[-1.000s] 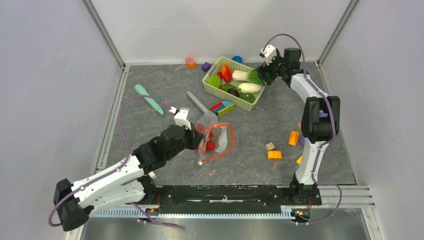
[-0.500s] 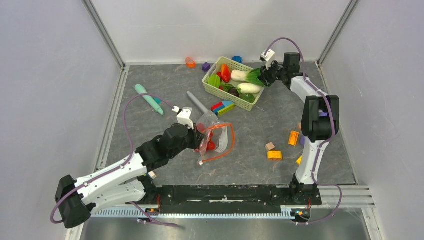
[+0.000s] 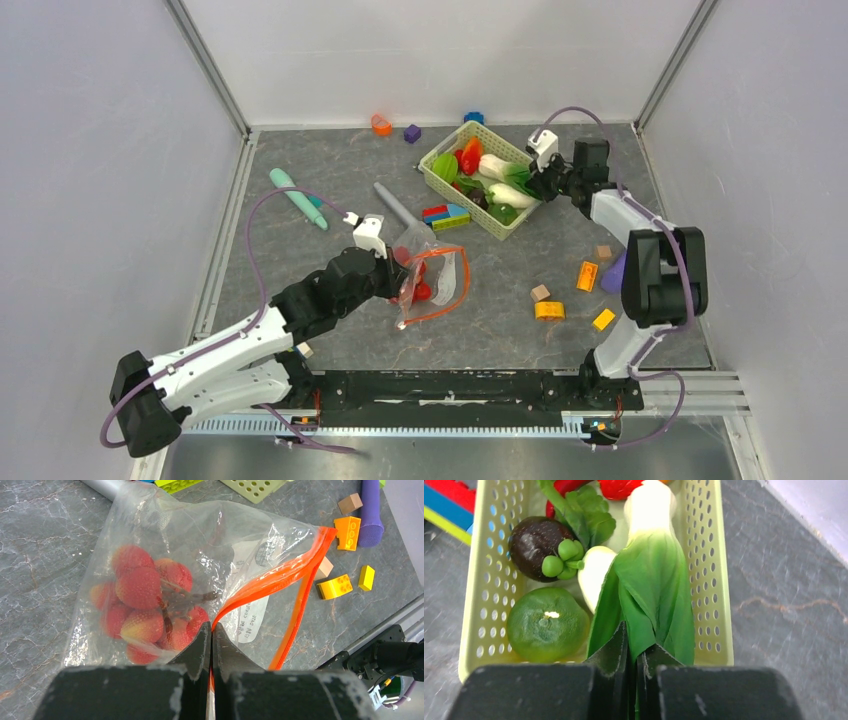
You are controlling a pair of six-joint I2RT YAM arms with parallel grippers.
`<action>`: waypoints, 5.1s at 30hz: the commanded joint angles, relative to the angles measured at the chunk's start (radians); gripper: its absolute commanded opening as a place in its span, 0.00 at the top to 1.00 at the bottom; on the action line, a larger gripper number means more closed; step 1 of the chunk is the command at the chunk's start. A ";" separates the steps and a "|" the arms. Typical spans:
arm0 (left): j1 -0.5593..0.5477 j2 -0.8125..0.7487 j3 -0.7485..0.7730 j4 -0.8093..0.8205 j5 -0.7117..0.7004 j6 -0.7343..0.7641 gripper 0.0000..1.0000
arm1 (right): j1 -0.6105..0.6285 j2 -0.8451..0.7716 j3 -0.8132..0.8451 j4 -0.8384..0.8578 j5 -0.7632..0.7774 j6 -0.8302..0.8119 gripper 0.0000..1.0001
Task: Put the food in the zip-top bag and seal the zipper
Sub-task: Pick up the fake vegetable from the bin, then place the fake vegetable in the zipper food storage bag.
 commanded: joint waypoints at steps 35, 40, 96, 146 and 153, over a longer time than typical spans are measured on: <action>-0.006 -0.076 0.043 -0.015 0.033 -0.013 0.98 | 0.297 -1.305 -0.589 -0.247 -0.111 0.768 1.00; -0.006 -0.064 0.045 -0.011 0.047 -0.007 0.98 | 0.298 -1.356 -0.485 -0.443 -0.125 0.739 1.00; -0.206 0.216 0.165 0.131 0.043 -0.147 0.98 | 0.587 -1.112 -0.679 0.068 0.264 1.099 1.00; -0.217 0.016 0.049 0.136 0.487 -0.043 0.98 | 1.045 -0.844 -1.004 0.900 0.954 1.560 1.00; -0.217 0.010 0.044 0.047 0.432 -0.069 0.98 | 1.107 -0.711 -0.974 1.102 1.028 1.508 1.00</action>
